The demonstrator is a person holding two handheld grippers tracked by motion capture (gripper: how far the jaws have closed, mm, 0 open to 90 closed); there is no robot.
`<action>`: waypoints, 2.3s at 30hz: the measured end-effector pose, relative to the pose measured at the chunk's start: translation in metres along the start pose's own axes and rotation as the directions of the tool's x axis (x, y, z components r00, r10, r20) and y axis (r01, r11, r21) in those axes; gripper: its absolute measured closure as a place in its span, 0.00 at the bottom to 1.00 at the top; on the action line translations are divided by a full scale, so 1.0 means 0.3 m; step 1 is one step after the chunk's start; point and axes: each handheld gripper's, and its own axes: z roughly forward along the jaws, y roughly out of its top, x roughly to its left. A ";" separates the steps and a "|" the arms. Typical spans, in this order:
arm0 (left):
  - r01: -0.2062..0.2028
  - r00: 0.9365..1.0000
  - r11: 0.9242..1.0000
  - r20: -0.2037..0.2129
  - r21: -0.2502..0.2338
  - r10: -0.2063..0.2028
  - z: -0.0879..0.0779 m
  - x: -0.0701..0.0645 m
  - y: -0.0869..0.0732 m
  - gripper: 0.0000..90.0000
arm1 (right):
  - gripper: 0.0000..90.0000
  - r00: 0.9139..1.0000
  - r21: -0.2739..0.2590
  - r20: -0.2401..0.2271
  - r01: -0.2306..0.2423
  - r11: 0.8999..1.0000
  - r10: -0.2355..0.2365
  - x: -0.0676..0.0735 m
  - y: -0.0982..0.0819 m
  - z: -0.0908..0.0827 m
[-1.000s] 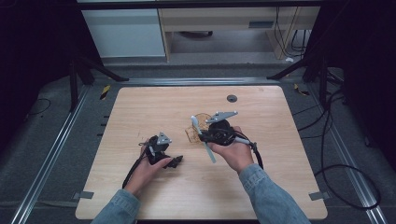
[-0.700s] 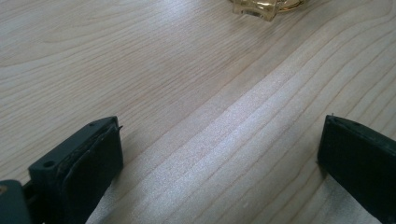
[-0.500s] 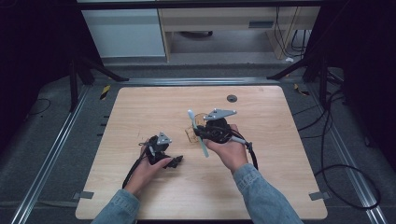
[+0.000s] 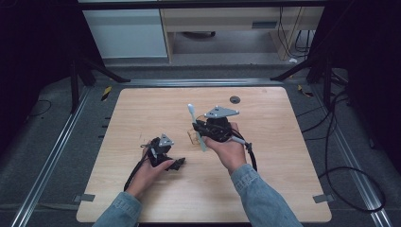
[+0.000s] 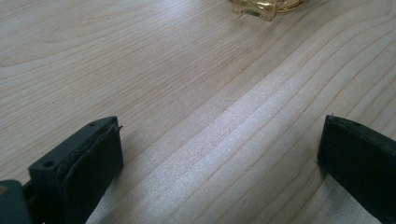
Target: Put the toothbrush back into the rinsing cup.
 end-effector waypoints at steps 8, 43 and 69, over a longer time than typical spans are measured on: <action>0.000 1.000 1.000 0.000 0.000 0.000 0.000 0.000 0.000 0.00 | 0.88 1.000 -0.071 0.006 -0.010 0.997 0.010 0.013 0.028 0.014; -0.002 1.000 1.000 -0.002 0.000 0.002 0.000 0.000 0.000 0.00 | 0.88 1.000 -0.184 0.013 0.010 0.983 -0.008 0.027 0.088 0.002; 0.000 1.000 1.000 -0.001 0.001 0.000 0.000 0.000 0.000 0.00 | 0.88 0.998 -0.267 0.064 0.045 0.963 -0.028 0.022 0.073 0.085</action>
